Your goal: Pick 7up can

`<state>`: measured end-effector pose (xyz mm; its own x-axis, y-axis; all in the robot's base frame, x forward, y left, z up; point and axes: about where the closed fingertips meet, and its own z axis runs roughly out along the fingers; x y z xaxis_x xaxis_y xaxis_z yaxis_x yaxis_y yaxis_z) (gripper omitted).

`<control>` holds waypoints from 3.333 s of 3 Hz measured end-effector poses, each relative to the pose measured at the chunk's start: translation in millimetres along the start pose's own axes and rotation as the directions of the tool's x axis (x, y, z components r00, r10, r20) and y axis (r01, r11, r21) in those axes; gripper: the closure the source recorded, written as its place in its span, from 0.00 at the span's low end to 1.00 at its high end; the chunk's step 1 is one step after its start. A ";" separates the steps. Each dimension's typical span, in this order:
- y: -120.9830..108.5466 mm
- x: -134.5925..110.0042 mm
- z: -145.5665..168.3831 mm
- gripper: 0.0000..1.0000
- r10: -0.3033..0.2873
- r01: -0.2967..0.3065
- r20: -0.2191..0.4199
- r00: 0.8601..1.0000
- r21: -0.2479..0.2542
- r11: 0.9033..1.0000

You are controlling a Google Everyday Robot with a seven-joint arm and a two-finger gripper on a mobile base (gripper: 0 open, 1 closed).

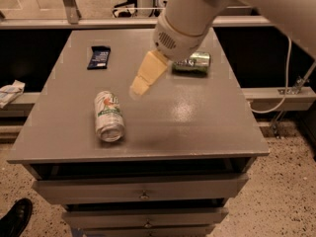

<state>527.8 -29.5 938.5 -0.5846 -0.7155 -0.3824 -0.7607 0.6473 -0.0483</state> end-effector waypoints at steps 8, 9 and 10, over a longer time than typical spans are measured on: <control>82.1 -68.0 115.8 0.00 0.562 -0.546 -0.164 0.811 0.133 0.827; 86.5 -64.2 121.1 0.00 0.546 -0.526 -0.174 0.820 0.147 0.838; 87.1 -60.7 127.0 0.03 0.534 -0.511 -0.185 0.825 0.158 0.845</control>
Offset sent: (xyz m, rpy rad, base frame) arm 0.0769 0.0926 -0.0633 0.1228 0.2842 -0.4870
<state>532.8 103.7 840.4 -0.9406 -0.2934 -0.1709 -0.2992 0.9542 0.0085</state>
